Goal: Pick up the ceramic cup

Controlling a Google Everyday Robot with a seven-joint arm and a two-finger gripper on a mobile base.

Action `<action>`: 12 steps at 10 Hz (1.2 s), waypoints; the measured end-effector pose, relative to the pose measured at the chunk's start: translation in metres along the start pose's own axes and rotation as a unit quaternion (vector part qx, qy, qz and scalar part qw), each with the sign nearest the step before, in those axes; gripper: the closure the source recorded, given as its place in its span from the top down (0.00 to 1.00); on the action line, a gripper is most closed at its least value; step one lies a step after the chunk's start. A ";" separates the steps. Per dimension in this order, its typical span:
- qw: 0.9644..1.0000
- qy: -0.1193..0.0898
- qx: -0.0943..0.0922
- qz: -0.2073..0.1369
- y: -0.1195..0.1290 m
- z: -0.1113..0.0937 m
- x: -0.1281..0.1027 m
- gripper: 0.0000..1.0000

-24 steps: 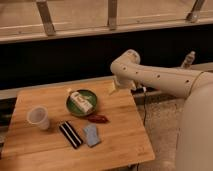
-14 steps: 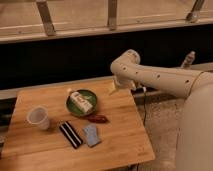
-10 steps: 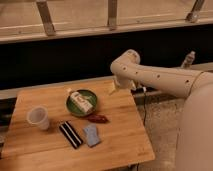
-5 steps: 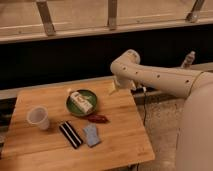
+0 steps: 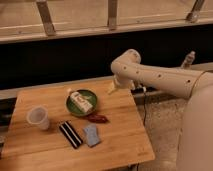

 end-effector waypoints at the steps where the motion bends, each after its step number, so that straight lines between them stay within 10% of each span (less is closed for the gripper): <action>1: 1.000 0.000 -0.001 -0.018 0.016 -0.006 -0.001 0.80; 4: 0.995 -0.009 -0.003 -0.100 0.095 -0.027 -0.005 0.80; 12: 0.995 -0.009 0.000 -0.100 0.094 -0.027 -0.004 0.80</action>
